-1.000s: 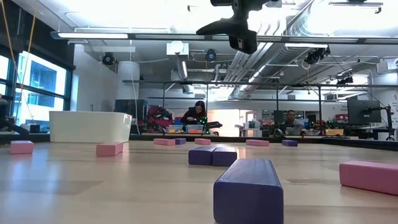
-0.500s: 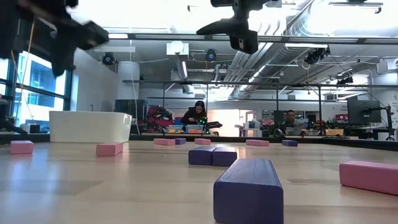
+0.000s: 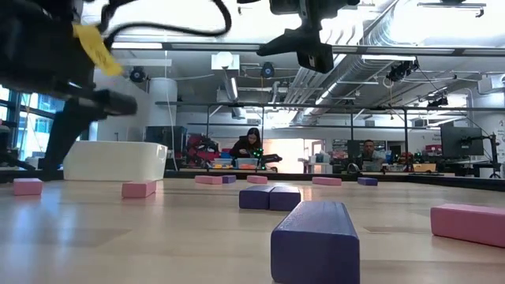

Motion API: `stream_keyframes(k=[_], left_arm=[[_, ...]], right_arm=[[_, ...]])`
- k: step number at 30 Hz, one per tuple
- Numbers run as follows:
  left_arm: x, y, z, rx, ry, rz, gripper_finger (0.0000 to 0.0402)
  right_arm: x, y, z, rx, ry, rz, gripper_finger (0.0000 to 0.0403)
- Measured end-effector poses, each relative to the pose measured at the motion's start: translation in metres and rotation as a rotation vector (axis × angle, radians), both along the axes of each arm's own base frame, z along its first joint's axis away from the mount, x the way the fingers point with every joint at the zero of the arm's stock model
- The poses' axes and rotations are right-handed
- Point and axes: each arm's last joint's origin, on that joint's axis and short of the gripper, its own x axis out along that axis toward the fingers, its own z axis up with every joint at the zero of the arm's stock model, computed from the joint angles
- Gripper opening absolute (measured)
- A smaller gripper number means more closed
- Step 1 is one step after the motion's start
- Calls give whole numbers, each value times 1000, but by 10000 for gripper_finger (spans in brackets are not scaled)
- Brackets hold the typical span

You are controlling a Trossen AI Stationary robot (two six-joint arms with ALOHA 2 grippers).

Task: Sort blocks
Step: Put the purple block into the yellow bin

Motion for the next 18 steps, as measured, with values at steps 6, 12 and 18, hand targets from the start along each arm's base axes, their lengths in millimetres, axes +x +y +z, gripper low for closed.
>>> stream_keyframes(k=[6, 12, 18], left_arm=[[-1, -5, -7, -33, 59, 59, 246], [-1, -7, -7, -34, 41, 55, 246], [13, -7, -7, -54, -94, 8, 246]], right_arm=[[0, 0, 0, -6, 0, 4, 213], [0, 0, 0, -7, 3, 4, 213], [0, 0, -1, -7, 7, 4, 213]])
